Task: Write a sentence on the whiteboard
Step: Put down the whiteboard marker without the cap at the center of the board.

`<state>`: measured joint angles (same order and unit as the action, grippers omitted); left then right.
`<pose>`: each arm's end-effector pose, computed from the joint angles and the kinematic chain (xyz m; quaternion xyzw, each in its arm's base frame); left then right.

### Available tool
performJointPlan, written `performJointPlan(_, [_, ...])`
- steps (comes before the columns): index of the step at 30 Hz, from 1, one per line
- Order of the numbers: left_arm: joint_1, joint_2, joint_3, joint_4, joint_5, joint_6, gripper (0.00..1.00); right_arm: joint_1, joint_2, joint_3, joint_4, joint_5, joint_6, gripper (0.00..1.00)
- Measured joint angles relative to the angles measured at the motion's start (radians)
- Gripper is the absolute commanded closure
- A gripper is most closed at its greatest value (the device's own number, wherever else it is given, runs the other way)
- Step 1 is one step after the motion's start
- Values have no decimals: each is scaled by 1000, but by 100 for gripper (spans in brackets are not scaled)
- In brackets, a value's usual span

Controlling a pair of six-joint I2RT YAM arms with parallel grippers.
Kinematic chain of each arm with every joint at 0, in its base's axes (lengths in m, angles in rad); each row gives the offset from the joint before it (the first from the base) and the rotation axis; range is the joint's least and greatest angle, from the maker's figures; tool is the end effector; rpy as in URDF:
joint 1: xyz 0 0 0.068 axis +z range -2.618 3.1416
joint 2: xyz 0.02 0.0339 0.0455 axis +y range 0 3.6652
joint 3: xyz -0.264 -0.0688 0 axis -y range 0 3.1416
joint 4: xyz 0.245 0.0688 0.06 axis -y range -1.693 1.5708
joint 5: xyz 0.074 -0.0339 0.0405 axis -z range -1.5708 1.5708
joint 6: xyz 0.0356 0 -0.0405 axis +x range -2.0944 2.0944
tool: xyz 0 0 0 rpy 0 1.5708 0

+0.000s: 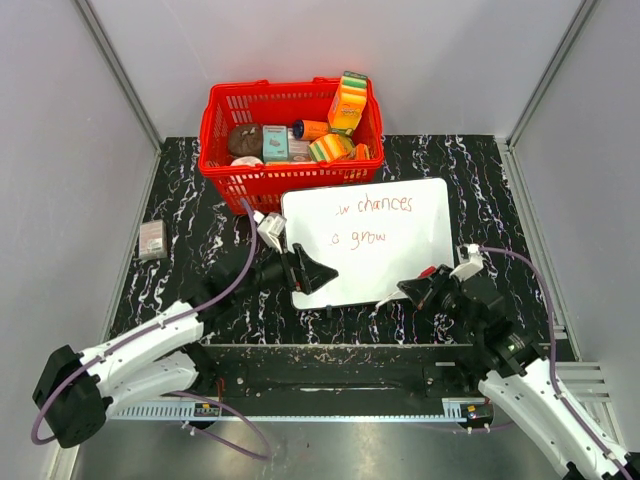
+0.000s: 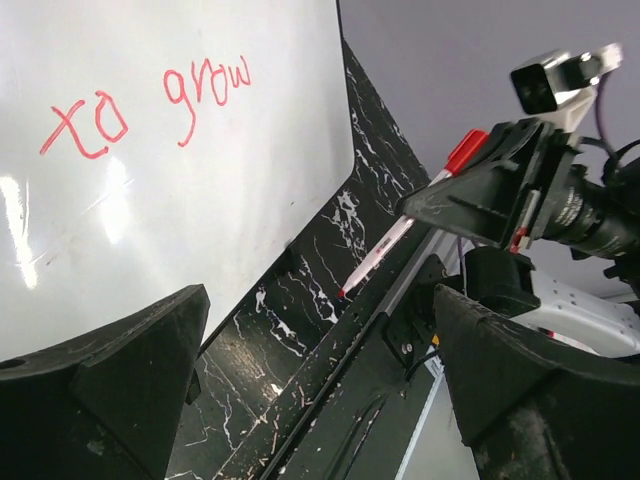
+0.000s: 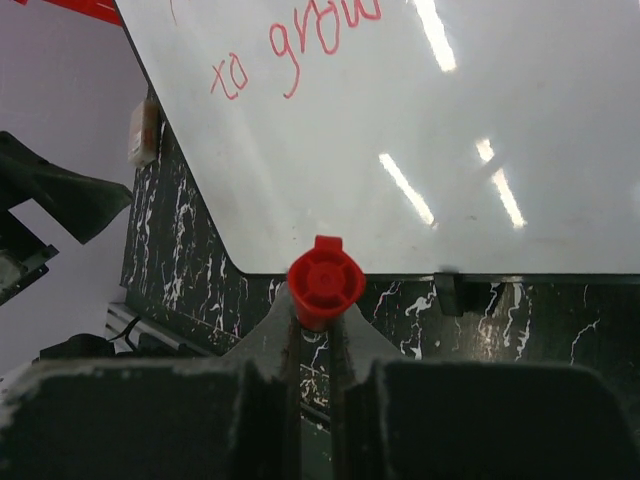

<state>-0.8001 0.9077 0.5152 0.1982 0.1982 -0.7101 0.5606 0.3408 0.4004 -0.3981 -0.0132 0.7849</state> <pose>0.1438 -0.1582 0.2623 0.0974 0.7650 -0.4888 0.4079 0.0976 0.0618 0.2398 0.0875 0.8114 0.3643 0.4486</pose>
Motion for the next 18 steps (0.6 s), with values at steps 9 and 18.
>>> performJointPlan(9, [76, 74, 32, 37, 168, -4, 1, 0, -138, -99, -137, -61, 180, 100])
performJointPlan(18, [89, 98, 60, 36, 219, 5, 1, 0, -251, -234, -264, -92, 366, 96])
